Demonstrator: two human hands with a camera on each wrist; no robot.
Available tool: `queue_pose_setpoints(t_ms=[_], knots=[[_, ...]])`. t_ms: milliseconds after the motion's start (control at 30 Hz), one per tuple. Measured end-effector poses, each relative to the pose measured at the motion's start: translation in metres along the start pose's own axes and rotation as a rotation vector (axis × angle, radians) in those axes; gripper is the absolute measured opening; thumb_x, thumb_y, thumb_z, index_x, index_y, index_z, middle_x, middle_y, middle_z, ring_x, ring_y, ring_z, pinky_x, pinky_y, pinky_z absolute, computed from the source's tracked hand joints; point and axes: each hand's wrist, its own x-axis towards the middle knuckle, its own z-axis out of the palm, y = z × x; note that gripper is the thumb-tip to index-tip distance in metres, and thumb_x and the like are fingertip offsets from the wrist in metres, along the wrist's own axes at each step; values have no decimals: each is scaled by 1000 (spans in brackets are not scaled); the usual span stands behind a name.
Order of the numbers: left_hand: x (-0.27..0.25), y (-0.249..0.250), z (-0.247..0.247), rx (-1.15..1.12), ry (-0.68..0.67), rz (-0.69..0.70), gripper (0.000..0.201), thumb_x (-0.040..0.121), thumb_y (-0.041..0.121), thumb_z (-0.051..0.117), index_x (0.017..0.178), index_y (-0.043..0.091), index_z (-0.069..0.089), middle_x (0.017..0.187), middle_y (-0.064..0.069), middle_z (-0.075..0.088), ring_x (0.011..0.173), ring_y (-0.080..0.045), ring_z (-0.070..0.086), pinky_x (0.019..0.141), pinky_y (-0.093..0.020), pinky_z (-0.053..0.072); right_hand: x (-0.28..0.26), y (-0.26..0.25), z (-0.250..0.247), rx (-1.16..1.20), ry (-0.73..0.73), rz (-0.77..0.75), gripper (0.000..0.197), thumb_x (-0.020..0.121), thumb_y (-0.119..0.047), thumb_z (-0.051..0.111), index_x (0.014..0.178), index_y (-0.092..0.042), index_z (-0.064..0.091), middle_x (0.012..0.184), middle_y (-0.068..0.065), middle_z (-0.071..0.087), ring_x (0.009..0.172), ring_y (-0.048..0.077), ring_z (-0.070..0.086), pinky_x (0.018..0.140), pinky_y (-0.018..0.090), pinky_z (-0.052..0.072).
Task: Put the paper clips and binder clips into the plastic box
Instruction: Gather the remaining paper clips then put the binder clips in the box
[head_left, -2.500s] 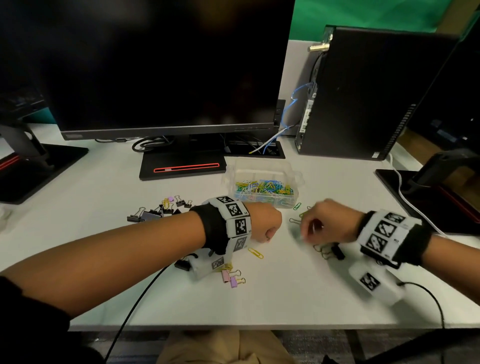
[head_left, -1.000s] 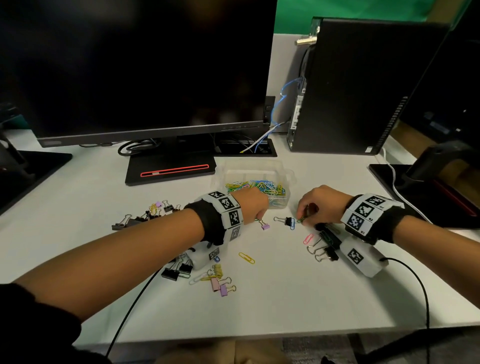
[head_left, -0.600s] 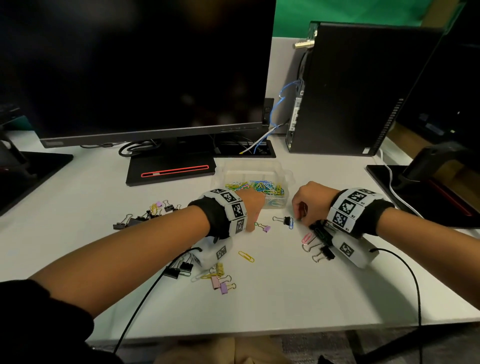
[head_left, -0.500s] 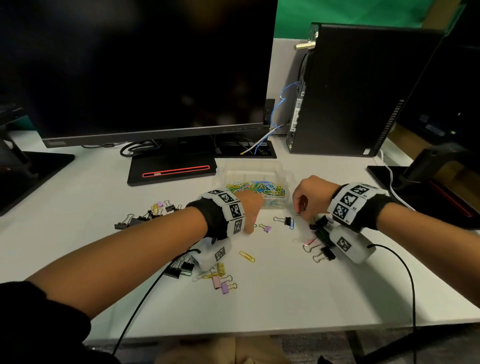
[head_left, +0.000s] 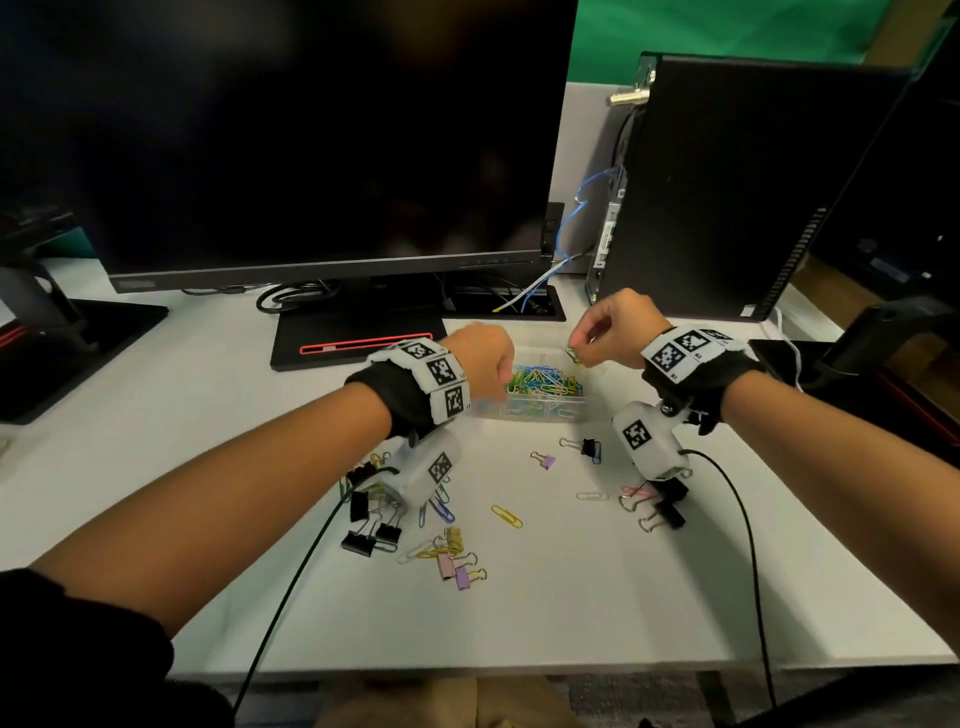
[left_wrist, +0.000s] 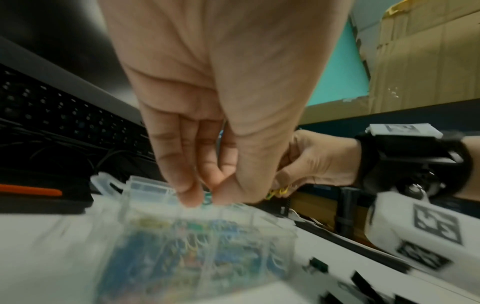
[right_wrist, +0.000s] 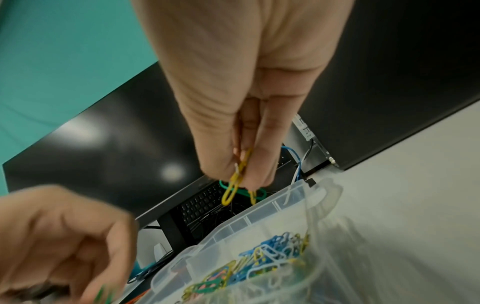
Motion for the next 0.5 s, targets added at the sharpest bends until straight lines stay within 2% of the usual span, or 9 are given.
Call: queue_pose_setpoints(t_ms=[67, 167, 300, 400, 500], knots=[[6, -3, -10, -8, 68, -46, 14, 80, 9, 63, 93, 10, 68, 100, -8, 67, 93, -25, 65, 88, -36, 54, 4, -2, 8, 20, 29, -9, 9, 76, -6, 71, 77, -14, 73, 61, -8, 68, 53, 0, 62, 60, 12, 53], [14, -11, -14, -35, 112, -122, 21, 83, 4, 55, 99, 14, 66, 111, -11, 64, 99, -29, 63, 89, -36, 53, 4, -4, 18, 5, 35, -47, 10, 82, -14, 67, 89, -15, 74, 80, -2, 69, 70, 7, 63, 75, 20, 51], [19, -17, -9, -71, 74, -160, 30, 86, 1, 51, 107, 16, 64, 117, -10, 63, 104, -28, 62, 93, -38, 52, -8, -1, 15, -93, 4, -128, 14, 86, -14, 62, 93, -17, 74, 92, -1, 71, 83, 10, 64, 79, 20, 46], [13, -11, -1, -58, 66, -87, 29, 86, 1, 53, 107, 17, 64, 115, -5, 64, 104, -24, 62, 91, -33, 52, -26, 6, 8, -166, 9, -172, 13, 83, -9, 63, 85, -18, 73, 92, 0, 71, 79, 16, 65, 76, 22, 49], [0, 10, 7, -73, 83, 45, 27, 85, 4, 50, 101, 17, 68, 109, -3, 66, 101, -22, 61, 81, -27, 48, -52, 11, 3, -221, -77, -178, 14, 79, -8, 66, 76, -21, 70, 80, -3, 68, 69, 10, 60, 62, 8, 41]])
